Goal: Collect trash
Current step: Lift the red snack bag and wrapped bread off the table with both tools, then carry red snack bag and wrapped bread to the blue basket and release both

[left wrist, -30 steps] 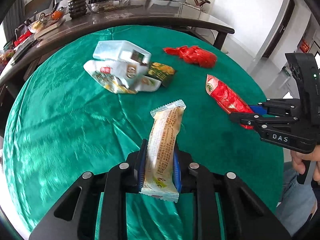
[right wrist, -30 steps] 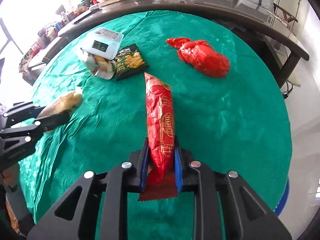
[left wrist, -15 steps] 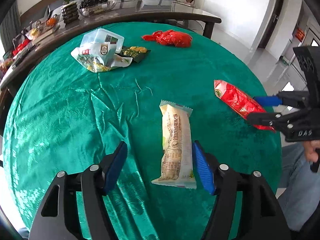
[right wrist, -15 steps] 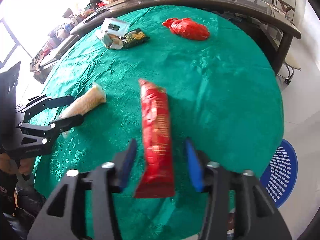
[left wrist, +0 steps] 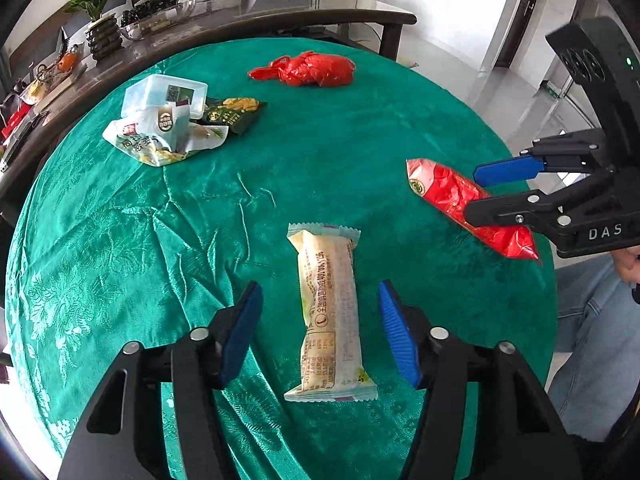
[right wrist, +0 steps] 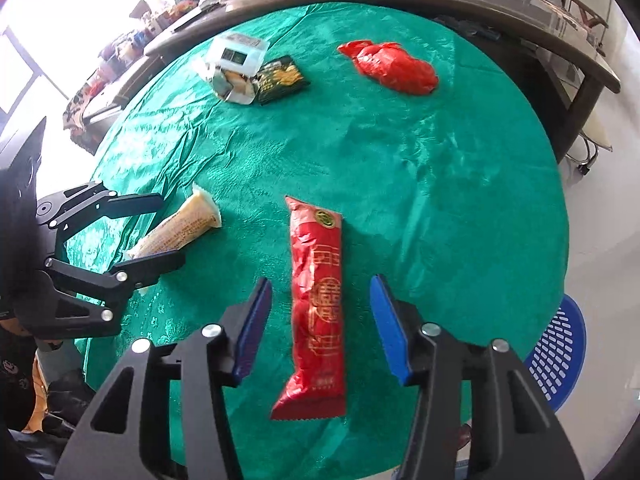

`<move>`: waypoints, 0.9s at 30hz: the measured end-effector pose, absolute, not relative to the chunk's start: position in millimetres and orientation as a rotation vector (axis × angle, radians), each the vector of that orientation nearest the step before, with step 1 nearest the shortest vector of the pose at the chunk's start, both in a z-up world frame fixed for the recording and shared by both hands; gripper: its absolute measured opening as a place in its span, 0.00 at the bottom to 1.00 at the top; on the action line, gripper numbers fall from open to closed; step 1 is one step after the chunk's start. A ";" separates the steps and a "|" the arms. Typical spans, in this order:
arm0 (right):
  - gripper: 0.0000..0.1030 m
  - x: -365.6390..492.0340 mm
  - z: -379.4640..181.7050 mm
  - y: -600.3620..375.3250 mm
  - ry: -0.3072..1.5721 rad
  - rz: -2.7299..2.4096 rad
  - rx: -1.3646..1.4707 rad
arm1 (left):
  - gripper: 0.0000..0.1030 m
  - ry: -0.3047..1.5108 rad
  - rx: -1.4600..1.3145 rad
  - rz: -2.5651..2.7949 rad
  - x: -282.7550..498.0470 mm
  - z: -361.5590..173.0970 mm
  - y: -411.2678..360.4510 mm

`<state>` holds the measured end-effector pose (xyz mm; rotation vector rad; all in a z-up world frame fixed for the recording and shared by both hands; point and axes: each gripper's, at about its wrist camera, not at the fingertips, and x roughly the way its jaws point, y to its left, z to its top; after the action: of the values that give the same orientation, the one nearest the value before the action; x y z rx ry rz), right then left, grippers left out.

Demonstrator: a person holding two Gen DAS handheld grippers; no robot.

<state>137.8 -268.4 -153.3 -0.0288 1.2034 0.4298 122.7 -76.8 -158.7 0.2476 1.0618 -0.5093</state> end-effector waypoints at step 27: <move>0.13 145.2 -126.9 -331.3 1.069 0.377 0.183 | 0.13 0.972 0.139 -0.599 136.2 -124.5 -140.5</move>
<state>145.2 -331.3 -126.9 0.1829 1.0686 0.3772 136.2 -140.5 -124.5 0.1389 0.9719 -0.5990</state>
